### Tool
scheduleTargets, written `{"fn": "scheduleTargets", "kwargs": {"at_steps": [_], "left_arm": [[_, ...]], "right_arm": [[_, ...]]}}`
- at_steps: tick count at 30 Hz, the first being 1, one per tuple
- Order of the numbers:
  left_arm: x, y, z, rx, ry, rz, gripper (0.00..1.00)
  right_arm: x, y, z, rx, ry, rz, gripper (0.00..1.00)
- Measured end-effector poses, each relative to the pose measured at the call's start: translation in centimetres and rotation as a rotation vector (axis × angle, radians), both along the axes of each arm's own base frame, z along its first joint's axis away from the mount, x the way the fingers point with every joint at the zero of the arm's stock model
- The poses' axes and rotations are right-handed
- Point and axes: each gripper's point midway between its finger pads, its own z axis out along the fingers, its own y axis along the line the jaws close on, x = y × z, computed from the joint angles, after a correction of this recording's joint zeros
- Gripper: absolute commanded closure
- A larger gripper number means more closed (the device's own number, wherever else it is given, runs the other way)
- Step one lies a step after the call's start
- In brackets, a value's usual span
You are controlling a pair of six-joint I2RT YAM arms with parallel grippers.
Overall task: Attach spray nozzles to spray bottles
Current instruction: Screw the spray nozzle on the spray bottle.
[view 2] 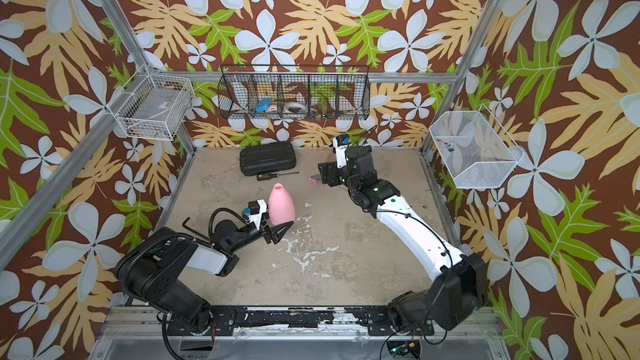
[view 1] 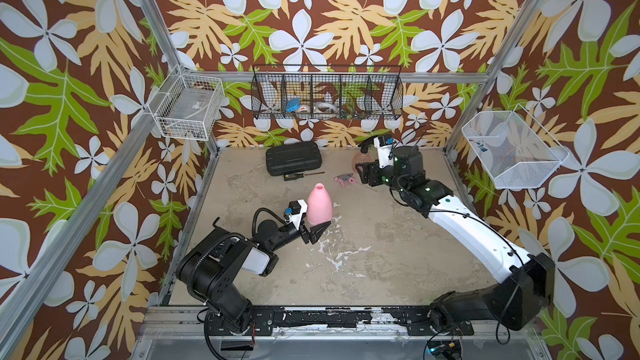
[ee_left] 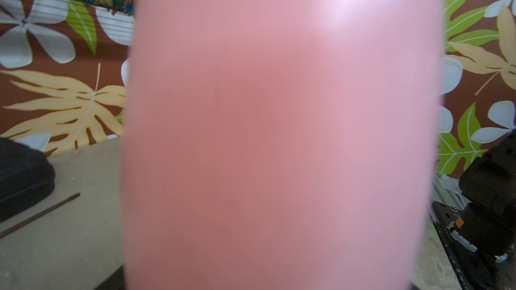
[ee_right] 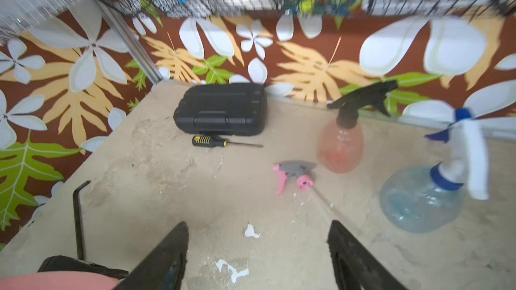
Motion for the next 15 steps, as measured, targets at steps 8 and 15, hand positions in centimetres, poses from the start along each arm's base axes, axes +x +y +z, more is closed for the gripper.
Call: {"fn": "scheduleTargets", "kwargs": {"at_steps": [8,15], "left_arm": [[-0.7,1.8,0.3,-0.044,0.024,0.075,0.31],[-1.4,2.5,0.9,-0.068,0.02,0.095,0.31]], "right_arm": [[6.9,-1.9,-10.4,-0.027,0.226,-0.135,0.22],[8.1,-1.7,-16.2,-0.08,0.307,-0.133,0.22]]}}
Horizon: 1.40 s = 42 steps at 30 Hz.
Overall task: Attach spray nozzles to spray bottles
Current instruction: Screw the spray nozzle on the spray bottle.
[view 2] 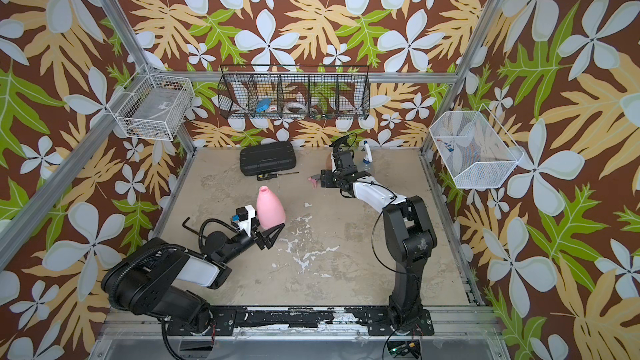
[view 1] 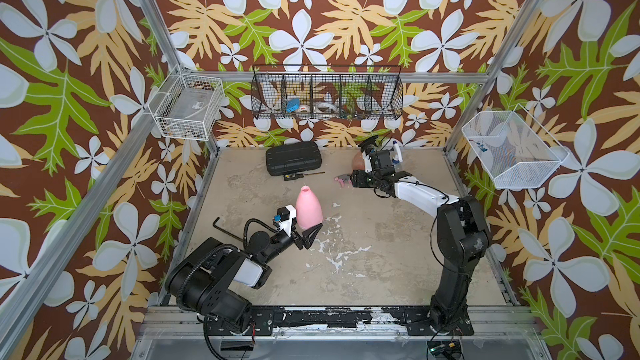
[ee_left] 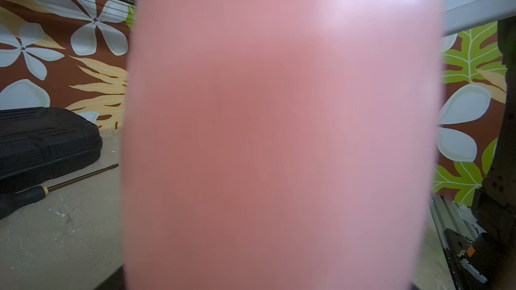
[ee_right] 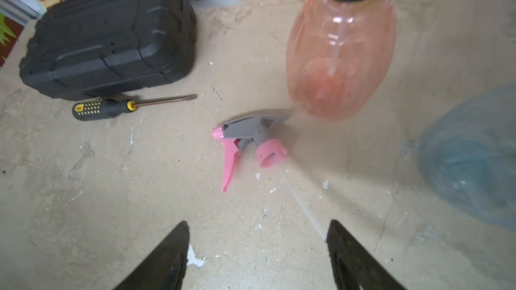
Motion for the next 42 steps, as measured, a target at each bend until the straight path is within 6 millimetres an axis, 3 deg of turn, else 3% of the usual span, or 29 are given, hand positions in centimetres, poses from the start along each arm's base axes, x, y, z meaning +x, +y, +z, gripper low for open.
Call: {"fn": "scheduleTargets", "kwargs": {"at_steps": [7,12,17,21,23,27,32,35,38,42], "left_arm": [[0.0,-0.1,0.7,-0.024,-0.007,-0.008,0.32],[-0.1,-0.4,0.5,-0.03,0.012,-0.034,0.32],[0.0,-0.6,-0.5,-0.025,0.049,-0.038,0.32],[0.1,-0.7,-0.4,-0.03,0.053,-0.043,0.32],[0.1,-0.7,-0.4,-0.033,0.053,-0.047,0.32],[0.1,-0.9,-0.1,-0.042,0.054,-0.056,0.32],[0.0,-0.9,0.1,-0.049,0.053,-0.06,0.32],[-0.1,-0.8,0.6,-0.055,0.039,-0.062,0.32],[-0.3,-0.8,1.2,-0.059,0.019,-0.064,0.32],[-0.3,-0.8,1.2,-0.058,0.015,-0.063,0.32]], "right_arm": [[0.7,-1.1,-3.6,-0.127,0.015,0.019,0.21],[1.4,-1.6,-4.8,-0.198,0.011,0.027,0.22],[-0.5,0.1,-5.2,-0.169,0.033,0.083,0.23],[-2.5,3.9,-3.8,-0.111,0.024,0.176,0.23],[-2.9,4.7,-2.9,-0.079,0.017,0.193,0.23],[-2.3,4.6,-1.0,-0.068,-0.011,0.163,0.23],[1.0,3.0,0.8,-0.153,-0.085,0.076,0.19],[2.6,1.1,-0.7,-0.207,-0.065,0.034,0.17],[2.3,-0.5,-2.9,-0.228,-0.007,0.018,0.18],[0.7,0.6,-5.0,-0.194,0.054,0.077,0.2]]}}
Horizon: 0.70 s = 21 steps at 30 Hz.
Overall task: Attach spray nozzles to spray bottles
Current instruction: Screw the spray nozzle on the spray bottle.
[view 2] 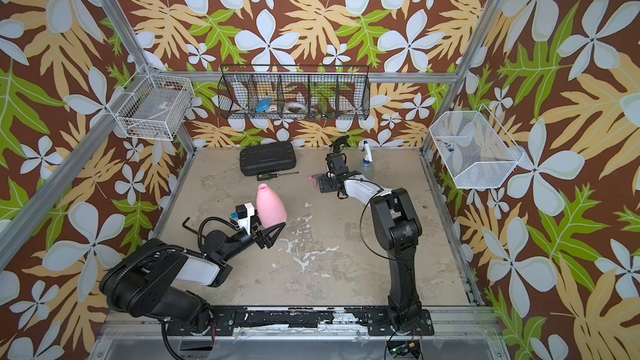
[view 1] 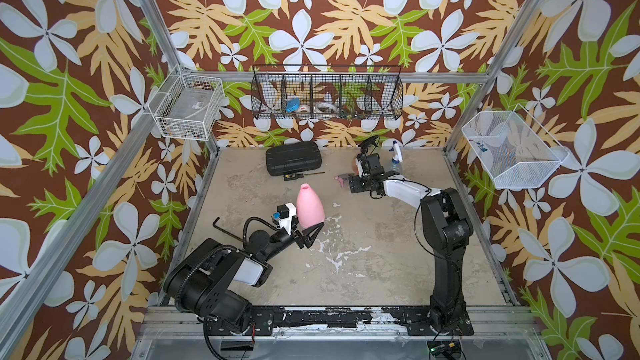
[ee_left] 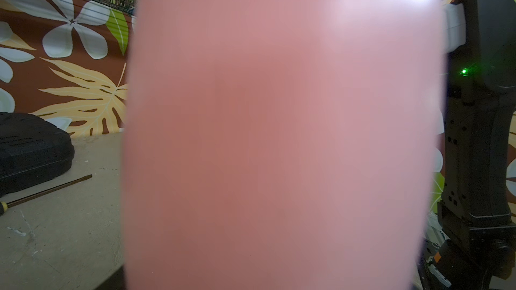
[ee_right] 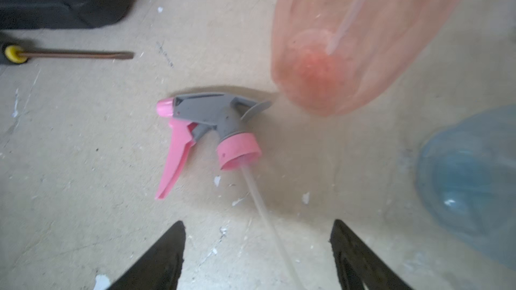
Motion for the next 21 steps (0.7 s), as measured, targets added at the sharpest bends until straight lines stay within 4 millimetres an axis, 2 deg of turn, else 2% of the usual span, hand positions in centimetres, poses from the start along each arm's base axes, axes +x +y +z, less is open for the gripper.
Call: {"fn": "scheduleTargets", "kwargs": {"at_steps": [5,8,10,13,16,19,21], "left_arm": [[0.2,-0.1,-0.5,0.007,0.014,0.0,0.33],[0.3,-0.2,-1.0,0.013,0.028,0.0,0.33],[0.4,-0.2,-1.3,0.015,0.041,-0.001,0.33],[0.4,-0.2,-1.5,0.016,0.048,-0.002,0.33],[0.4,-0.2,-1.5,0.016,0.048,-0.002,0.33],[0.4,-0.2,-1.4,0.015,0.045,-0.002,0.33],[0.3,-0.2,-1.2,0.012,0.039,-0.002,0.33]], "right_arm": [[-3.1,3.9,-1.4,0.035,0.054,0.089,0.2],[-4.5,5.8,-0.7,0.056,0.057,0.132,0.21],[-4.4,5.9,0.3,0.077,0.042,0.119,0.21],[-3.8,5.3,1.9,0.072,0.0,0.094,0.22],[-2.6,5.0,3.6,0.056,-0.037,0.061,0.28],[0.5,4.5,4.8,0.058,-0.073,0.002,0.37],[2.4,4.0,4.5,0.043,-0.076,-0.03,0.43]]}}
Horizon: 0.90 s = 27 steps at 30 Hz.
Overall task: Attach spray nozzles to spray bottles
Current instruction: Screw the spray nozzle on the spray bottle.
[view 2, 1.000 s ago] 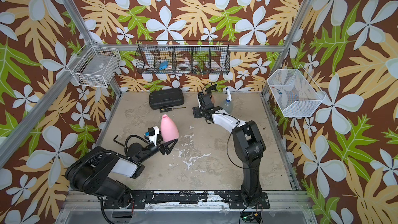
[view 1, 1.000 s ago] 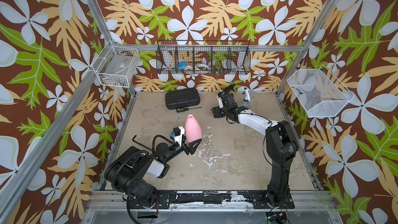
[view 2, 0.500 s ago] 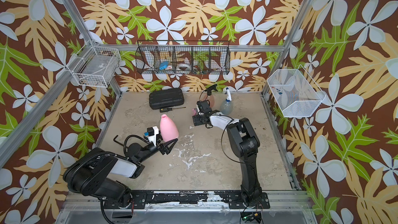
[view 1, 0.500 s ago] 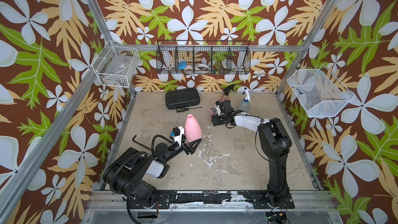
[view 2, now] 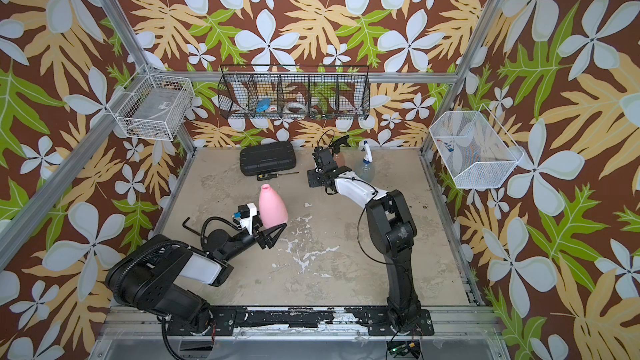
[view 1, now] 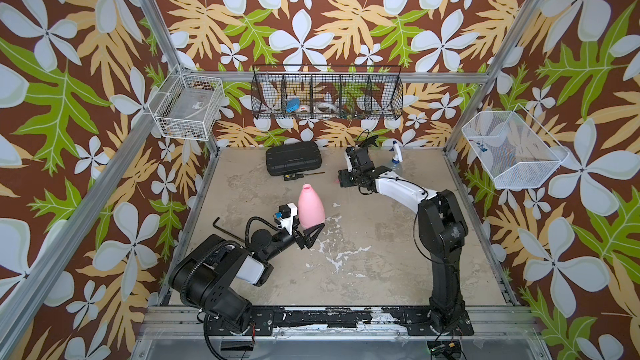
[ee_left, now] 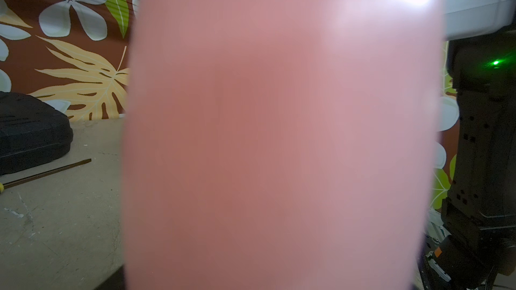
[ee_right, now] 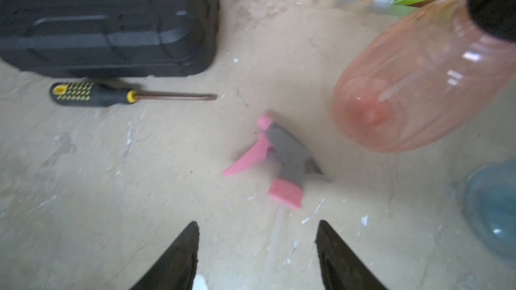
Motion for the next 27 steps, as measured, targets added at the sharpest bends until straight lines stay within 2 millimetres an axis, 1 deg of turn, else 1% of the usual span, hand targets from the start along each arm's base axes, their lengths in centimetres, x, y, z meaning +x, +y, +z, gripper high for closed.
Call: {"fn": "scheduleTargets", "kwargs": {"at_steps": [1,2,5,8,12,15,20,23,26,27], "left_arm": [[0.0,0.0,0.2,-0.002,-0.004,0.0,0.33],[-0.1,0.0,0.4,-0.005,-0.01,0.0,0.33],[-0.2,0.1,1.0,-0.011,-0.033,0.0,0.33],[-0.2,0.0,1.6,-0.011,-0.06,0.0,0.33],[-0.3,0.1,2.0,-0.009,-0.08,0.001,0.32],[-0.3,0.1,2.2,-0.005,-0.093,0.003,0.32],[-0.2,0.0,2.3,-0.005,-0.099,0.003,0.33],[-0.1,0.0,2.1,-0.004,-0.089,0.003,0.32],[-0.1,-0.1,1.9,-0.007,-0.075,-0.001,0.32],[-0.1,-0.1,1.9,-0.007,-0.076,-0.003,0.32]], "right_arm": [[0.8,-0.2,-0.6,-0.012,0.005,-0.013,0.47],[1.1,-0.1,-1.2,-0.021,0.016,-0.016,0.48],[1.3,0.1,-3.0,-0.041,0.055,-0.015,0.48],[1.8,-0.2,-4.1,-0.049,0.079,-0.026,0.48],[2.4,-0.9,-5.0,-0.062,0.093,-0.043,0.49],[2.4,-0.9,-5.5,-0.063,0.104,-0.04,0.5],[2.6,-0.7,-6.3,-0.056,0.117,-0.034,0.56],[2.6,-0.8,-7.1,-0.056,0.131,-0.033,0.59],[2.6,-0.7,-7.9,-0.062,0.144,-0.031,0.6],[2.8,-0.6,-7.9,-0.06,0.141,-0.032,0.6]]}}
